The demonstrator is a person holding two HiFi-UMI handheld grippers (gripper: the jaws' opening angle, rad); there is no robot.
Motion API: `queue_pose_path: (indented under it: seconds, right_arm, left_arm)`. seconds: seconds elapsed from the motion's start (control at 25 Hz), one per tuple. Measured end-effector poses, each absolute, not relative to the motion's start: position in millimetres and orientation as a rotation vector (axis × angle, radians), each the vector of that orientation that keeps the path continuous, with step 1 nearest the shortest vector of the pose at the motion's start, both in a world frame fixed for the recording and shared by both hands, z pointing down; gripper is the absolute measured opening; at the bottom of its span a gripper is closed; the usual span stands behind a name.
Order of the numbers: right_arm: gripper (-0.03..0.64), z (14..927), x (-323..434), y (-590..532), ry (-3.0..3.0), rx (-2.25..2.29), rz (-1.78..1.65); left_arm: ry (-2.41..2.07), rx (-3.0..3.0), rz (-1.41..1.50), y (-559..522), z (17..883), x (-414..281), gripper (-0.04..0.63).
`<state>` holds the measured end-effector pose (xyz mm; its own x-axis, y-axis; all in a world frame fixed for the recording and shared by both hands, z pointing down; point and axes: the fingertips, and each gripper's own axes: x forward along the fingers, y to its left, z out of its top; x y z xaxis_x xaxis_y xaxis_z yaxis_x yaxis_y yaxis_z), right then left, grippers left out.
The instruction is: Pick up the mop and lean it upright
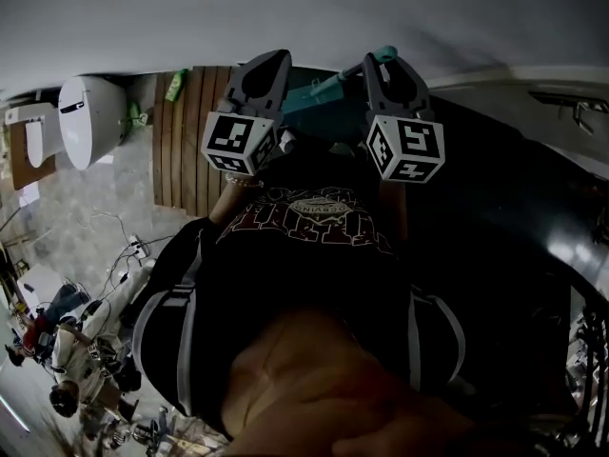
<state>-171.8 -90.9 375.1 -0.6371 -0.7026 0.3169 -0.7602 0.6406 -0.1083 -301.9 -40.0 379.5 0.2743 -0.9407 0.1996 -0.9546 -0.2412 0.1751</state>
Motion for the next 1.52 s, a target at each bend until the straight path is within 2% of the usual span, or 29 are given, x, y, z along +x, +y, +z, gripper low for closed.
queue_pose_path:
  seconds: [0.36,1.04,1.52]
  right_arm:
    - [0.110,367,-206,-83,-2.663,1.093,0.293]
    - [0.110,363,-190,-64,-2.724,0.914,0.247]
    - [0.110,362,-224,-54,-2.685,0.982,0.265]
  left_arm:
    - [-1.930,2.168,0.064,-19,374,-343,0.046]
    - [-2.086,2.052,0.041,13,364,-323,0.046]
    - [-2.034,2.120,-0.030,12,353,-365,0.046]
